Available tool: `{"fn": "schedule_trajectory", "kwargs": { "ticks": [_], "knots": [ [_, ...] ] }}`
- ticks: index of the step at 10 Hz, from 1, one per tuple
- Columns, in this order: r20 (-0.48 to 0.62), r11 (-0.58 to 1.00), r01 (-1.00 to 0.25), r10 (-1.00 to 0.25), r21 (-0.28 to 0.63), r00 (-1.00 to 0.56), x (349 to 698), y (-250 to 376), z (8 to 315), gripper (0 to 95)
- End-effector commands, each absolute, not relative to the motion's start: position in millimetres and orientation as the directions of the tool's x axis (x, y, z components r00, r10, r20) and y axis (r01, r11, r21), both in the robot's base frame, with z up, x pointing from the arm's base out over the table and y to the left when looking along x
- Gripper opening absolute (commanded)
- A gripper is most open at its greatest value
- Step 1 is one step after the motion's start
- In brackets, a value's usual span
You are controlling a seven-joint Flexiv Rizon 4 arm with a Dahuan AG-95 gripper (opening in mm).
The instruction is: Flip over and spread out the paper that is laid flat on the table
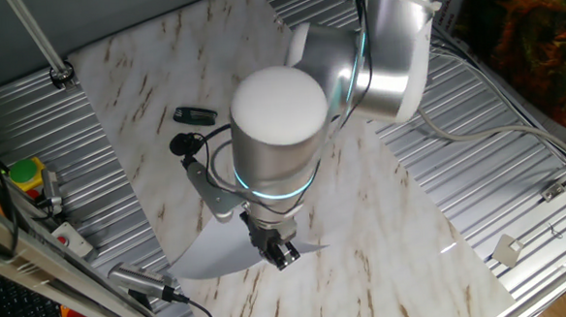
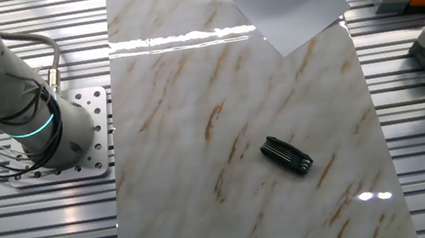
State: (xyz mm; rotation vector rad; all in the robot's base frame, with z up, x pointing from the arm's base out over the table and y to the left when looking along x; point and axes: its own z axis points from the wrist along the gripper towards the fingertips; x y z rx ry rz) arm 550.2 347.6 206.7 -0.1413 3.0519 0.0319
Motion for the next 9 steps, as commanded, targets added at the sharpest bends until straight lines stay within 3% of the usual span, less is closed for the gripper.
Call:
{"fn": "schedule_trajectory", "kwargs": {
  "ticks": [1, 9],
  "knots": [
    [-0.078, 0.994, -0.107, -0.104, 0.037, -0.992, 549, 347, 207, 0.0],
    [-0.047, 0.992, -0.113, -0.111, 0.048, -0.993, 552, 344, 225, 0.0]
  ]
}}
